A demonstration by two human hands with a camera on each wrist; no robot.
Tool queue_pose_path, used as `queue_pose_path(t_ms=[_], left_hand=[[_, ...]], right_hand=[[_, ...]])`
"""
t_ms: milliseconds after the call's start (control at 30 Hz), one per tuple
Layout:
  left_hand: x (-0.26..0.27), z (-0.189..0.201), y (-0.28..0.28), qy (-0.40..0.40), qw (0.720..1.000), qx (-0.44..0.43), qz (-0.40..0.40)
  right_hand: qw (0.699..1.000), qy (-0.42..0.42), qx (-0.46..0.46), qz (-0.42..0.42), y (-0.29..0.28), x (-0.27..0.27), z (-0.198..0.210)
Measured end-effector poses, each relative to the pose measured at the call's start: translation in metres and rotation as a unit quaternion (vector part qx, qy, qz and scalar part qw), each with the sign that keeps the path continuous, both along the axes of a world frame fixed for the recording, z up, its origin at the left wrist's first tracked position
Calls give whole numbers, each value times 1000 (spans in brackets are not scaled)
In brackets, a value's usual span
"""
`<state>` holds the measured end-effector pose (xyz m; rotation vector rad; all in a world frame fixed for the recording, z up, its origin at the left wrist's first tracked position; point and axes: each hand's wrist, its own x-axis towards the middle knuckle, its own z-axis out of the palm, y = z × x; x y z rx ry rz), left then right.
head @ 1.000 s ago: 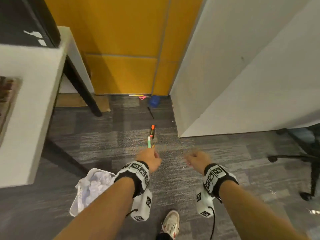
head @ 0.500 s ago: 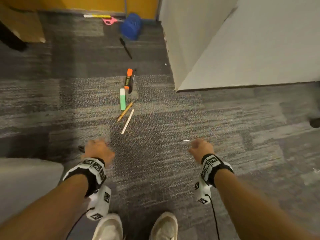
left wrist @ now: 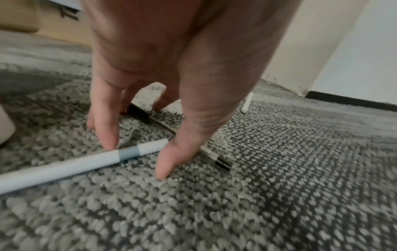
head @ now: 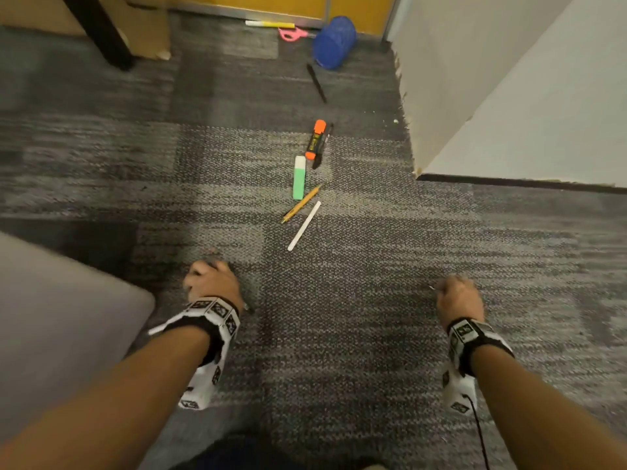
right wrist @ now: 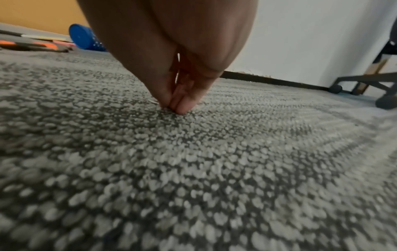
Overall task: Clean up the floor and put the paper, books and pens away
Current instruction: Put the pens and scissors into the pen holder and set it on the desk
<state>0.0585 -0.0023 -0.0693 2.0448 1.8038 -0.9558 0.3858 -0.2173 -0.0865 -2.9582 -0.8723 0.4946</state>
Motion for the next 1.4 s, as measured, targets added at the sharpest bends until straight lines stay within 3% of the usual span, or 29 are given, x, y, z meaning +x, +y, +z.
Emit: queue_pose_path(t_ms=[200, 300, 433, 567, 633, 733, 833, 1000, 1100, 1167, 1267, 1400], left_hand=[[-9, 12, -6, -54, 996, 13, -66], [-24, 10, -3, -73, 992, 10, -99], [-48, -9, 2, -146, 985, -3, -87], [-54, -14, 0, -170, 982, -5, -77], [-55, -12, -2, -175, 983, -3, -63], [-55, -12, -2, -203, 979, -7, -29], [-65, -12, -4, -231, 973, -24, 19], [-95, -11, -14, -317, 940, -26, 124], [-109, -8, -19, -357, 921, -7, 158], [-116, -5, -19, -383, 907, 12, 174], [-121, -4, -17, -411, 895, 19, 175], [-116, -7, -11, -415, 892, 14, 179]], right_hand=[[993, 20, -120, 4, 8, -10, 5], [994, 29, -100, -37, 4, -15, 5], [994, 41, -89, -56, -10, -25, 11], [993, 50, -95, -45, -14, -31, 18], [996, 59, -64, -20, -1, -42, 28], [993, 84, 69, 50, 44, -73, 57], [952, 122, 210, 188, 113, -132, 113], [779, 273, 390, 409, 204, -271, 225], [714, 280, 400, 502, 235, -341, 266], [691, 287, 378, 544, 248, -371, 280], [690, 239, 308, 610, 259, -388, 284], [705, 282, 342, 553, 256, -365, 278]])
